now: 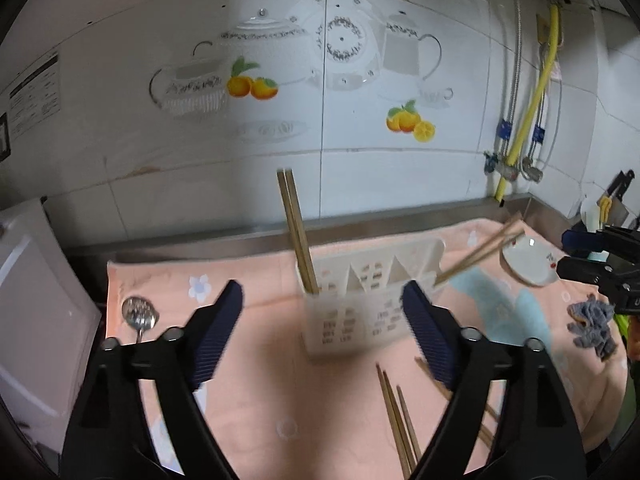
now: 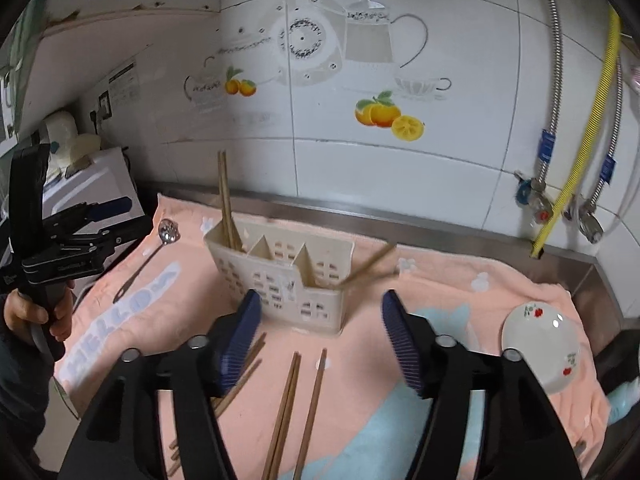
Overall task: Organize utensils
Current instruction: 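Open the left tool over the holder while the right tool releases its chopstick, then return to the towel and close the left tool on a chopstick while the right tool grasps another, then lift the held chopsticks with both tools and carry them above the white holder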
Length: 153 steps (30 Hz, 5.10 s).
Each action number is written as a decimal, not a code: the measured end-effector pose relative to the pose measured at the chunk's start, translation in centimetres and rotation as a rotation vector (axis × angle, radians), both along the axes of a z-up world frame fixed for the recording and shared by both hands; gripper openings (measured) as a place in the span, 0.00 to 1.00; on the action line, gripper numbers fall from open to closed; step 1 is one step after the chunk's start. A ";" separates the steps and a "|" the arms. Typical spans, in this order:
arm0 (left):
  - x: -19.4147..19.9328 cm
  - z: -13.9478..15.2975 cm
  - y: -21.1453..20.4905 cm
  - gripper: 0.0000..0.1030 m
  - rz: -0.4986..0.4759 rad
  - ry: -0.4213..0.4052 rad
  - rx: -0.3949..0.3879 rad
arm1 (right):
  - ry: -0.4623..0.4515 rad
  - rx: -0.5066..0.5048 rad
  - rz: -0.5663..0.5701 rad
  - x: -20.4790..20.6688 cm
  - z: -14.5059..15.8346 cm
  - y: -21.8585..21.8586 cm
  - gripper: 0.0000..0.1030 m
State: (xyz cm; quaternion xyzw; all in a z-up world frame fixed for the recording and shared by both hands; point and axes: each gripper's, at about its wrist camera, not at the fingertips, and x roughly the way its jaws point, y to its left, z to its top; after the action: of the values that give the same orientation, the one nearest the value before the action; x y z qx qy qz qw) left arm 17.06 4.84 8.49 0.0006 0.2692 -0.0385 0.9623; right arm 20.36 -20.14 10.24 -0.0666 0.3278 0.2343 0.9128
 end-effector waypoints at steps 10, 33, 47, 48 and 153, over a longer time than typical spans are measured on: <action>-4.4 -5.9 -1.1 0.95 0.017 0.070 -0.007 | 0.009 -0.060 -0.051 -5.2 -8.0 -0.3 0.66; -7.8 -13.6 -0.6 0.95 0.104 0.222 -0.064 | 0.159 -0.057 -0.145 -8.9 -18.6 -2.2 0.44; -8.3 -16.8 -3.3 0.95 0.048 0.315 -0.034 | 0.189 -0.076 -0.107 -9.1 -20.2 -0.7 0.15; -8.3 -16.9 -3.4 0.95 0.048 0.319 -0.031 | 0.188 -0.082 -0.109 -9.2 -20.3 -0.7 0.13; -5.3 -10.4 -3.7 0.06 -0.138 0.194 -0.074 | -0.048 0.019 -0.078 -8.0 -10.7 0.2 0.06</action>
State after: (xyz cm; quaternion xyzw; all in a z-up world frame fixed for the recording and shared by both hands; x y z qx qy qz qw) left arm 11.78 1.15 -1.89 -0.0203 0.3588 -0.1146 0.9261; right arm 12.33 -19.94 -0.41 -0.0508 0.3060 0.1997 0.9295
